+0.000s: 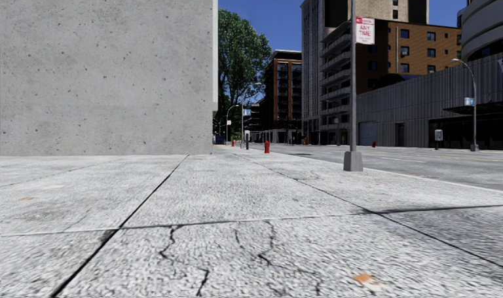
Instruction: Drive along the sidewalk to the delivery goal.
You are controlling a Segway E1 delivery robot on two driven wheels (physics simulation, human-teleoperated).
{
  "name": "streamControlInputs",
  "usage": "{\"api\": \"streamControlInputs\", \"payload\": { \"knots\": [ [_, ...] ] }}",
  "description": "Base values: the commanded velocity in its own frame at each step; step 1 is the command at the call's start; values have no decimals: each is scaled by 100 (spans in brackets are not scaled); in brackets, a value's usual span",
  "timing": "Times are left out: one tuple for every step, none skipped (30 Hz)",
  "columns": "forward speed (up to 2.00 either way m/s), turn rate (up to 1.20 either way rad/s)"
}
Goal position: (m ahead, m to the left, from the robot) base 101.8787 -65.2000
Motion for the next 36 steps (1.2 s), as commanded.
{"api": "streamControlInputs", "payload": {
  "knots": [
    [200, 0],
    [200, 0],
    [200, 0],
    [200, 0],
    [200, 0],
    [200, 0],
    [200, 0],
    [200, 0],
    [200, 0],
    [200, 0],
    [200, 0],
    [200, 0],
    [200, 0],
    [200, 0],
    [200, 0],
    [200, 0],
    [200, 0],
    [200, 0],
    [200, 0],
    [200, 0],
    [200, 0],
    [200, 0],
    [200, 0],
    [200, 0],
    [200, 0],
    [200, 0],
    [200, 0],
    [200, 0],
    [200, 0],
    [200, 0],
    [200, 0],
    [200, 0],
    [200, 0],
    [200, 0],
    [200, 0],
    [200, 0]
  ]
}}
